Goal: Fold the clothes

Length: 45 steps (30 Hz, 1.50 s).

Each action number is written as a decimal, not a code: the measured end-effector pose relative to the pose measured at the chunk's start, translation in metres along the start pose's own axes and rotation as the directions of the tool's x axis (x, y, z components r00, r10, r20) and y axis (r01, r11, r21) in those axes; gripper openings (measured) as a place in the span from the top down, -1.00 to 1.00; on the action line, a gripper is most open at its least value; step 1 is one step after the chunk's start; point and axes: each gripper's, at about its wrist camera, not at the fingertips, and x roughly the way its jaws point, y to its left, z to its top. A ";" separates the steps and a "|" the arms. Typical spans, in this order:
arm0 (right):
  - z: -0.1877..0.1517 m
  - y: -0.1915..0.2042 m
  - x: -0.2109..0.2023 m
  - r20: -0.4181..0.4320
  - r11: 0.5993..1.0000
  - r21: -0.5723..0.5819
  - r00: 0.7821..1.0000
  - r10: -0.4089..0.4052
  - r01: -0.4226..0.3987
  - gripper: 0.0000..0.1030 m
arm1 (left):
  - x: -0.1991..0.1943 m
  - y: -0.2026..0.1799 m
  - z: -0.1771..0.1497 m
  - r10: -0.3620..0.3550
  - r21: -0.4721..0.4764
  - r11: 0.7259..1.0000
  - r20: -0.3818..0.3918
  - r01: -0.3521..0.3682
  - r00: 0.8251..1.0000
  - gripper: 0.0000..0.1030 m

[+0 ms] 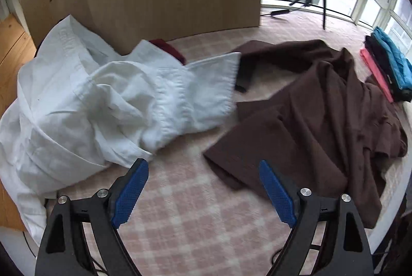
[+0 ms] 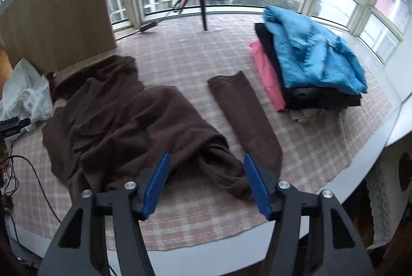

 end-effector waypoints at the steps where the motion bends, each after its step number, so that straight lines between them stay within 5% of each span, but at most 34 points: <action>1: 0.004 0.015 0.011 -0.011 0.998 -0.032 0.999 0.053 -0.053 -0.15 | -0.006 -0.016 -0.002 -0.029 0.025 0.999 0.002 0.029 1.000 -0.71; 4: 0.011 0.045 0.049 -0.066 0.989 -0.057 0.989 0.131 -0.134 -0.15 | -0.010 -0.071 0.000 -0.082 0.103 0.991 -0.003 0.082 0.997 -0.72; 7: 0.017 0.049 0.073 -0.064 0.992 -0.099 0.996 0.068 -0.074 -0.15 | 0.003 -0.119 0.011 -0.106 0.155 0.982 -0.019 0.108 0.994 -0.73; 11: 0.018 0.012 0.088 -0.068 0.993 -0.092 0.996 0.065 -0.071 -0.18 | 0.036 -0.159 0.026 -0.016 0.203 0.979 -0.052 0.027 0.998 -0.72; 13: 0.017 -0.009 0.100 -0.108 0.993 -0.057 0.990 0.095 -0.102 -0.24 | 0.053 -0.168 0.030 0.002 0.187 0.982 -0.091 0.015 0.996 -0.49; 15: 0.015 -0.020 0.115 -0.143 0.987 -0.039 0.978 0.149 -0.156 -0.24 | 0.057 -0.169 0.032 -0.069 0.115 0.990 -0.130 0.084 0.989 0.47; 17: 0.012 -0.020 0.122 -0.154 0.967 -0.037 0.958 0.243 -0.251 -0.22 | 0.048 -0.167 0.034 -0.133 0.044 0.989 -0.125 0.139 0.983 0.72; 18: 0.010 -0.019 0.125 -0.157 0.953 -0.037 0.943 0.293 -0.302 0.15 | 0.040 -0.166 0.035 -0.120 0.036 0.992 -0.097 0.124 0.988 0.88; 19: 0.011 -0.020 0.123 -0.149 0.938 -0.035 0.930 0.335 -0.344 0.89 | 0.030 -0.165 0.036 -0.119 0.029 0.992 -0.073 0.122 0.990 0.88; 22: 0.017 -0.028 0.106 -0.105 0.893 -0.025 0.890 0.445 -0.449 0.95 | -0.005 -0.147 0.040 -0.211 -0.071 0.975 -0.009 0.210 0.977 0.88; 24: 0.023 -0.037 0.091 -0.063 0.863 -0.023 0.863 0.502 -0.504 0.95 | -0.033 -0.133 0.043 -0.145 -0.111 0.982 0.051 0.150 0.988 0.88; 27: 0.037 -0.077 0.048 0.064 0.854 -0.009 0.852 0.519 -0.520 0.96 | -0.087 -0.099 0.038 -0.063 -0.200 0.975 0.160 0.095 0.985 0.88; 29: 0.045 -0.106 0.020 0.139 0.863 0.001 0.854 0.501 -0.506 0.96 | -0.120 -0.075 0.021 0.112 -0.271 0.961 0.197 -0.055 0.974 0.97; 31: 0.048 -0.134 0.002 0.185 0.884 0.024 0.871 0.456 -0.468 0.96 | -0.151 -0.050 0.005 0.277 -0.345 0.919 0.217 -0.192 0.936 1.00; 32: 0.049 -0.148 -0.007 0.207 0.893 0.036 0.877 0.432 -0.449 0.96 | -0.149 -0.037 -0.007 0.280 -0.375 0.906 0.176 -0.199 0.944 0.98; 35: 0.038 -0.151 0.037 -0.024 0.959 0.026 0.959 0.284 -0.283 0.88 | -0.129 -0.020 -0.038 0.243 -0.400 0.894 0.056 -0.201 0.968 0.98; 37: 0.027 -0.156 0.066 -0.145 0.972 0.023 0.961 0.235 -0.234 0.89 | -0.113 -0.042 -0.051 0.241 -0.351 0.909 0.007 -0.224 0.970 0.98; 39: 0.021 -0.168 0.071 -0.143 0.968 0.047 0.958 0.249 -0.245 0.80 | -0.096 -0.076 -0.057 0.186 -0.280 0.944 0.020 -0.173 0.982 0.84; 40: 0.020 -0.169 0.069 -0.126 0.965 0.034 0.957 0.262 -0.260 0.59 | -0.091 -0.094 -0.056 0.140 -0.234 0.964 0.029 -0.129 0.990 0.74; 42: 0.019 -0.164 0.063 -0.096 0.960 -0.032 0.957 0.273 -0.277 0.23 | -0.080 -0.132 -0.053 0.055 -0.122 0.991 0.032 -0.050 0.998 0.23; 45: 0.010 -0.144 0.059 -0.064 0.948 -0.181 0.965 0.253 -0.260 0.14 | -0.059 -0.187 -0.049 -0.049 0.021 0.999 -0.020 0.049 0.999 -0.13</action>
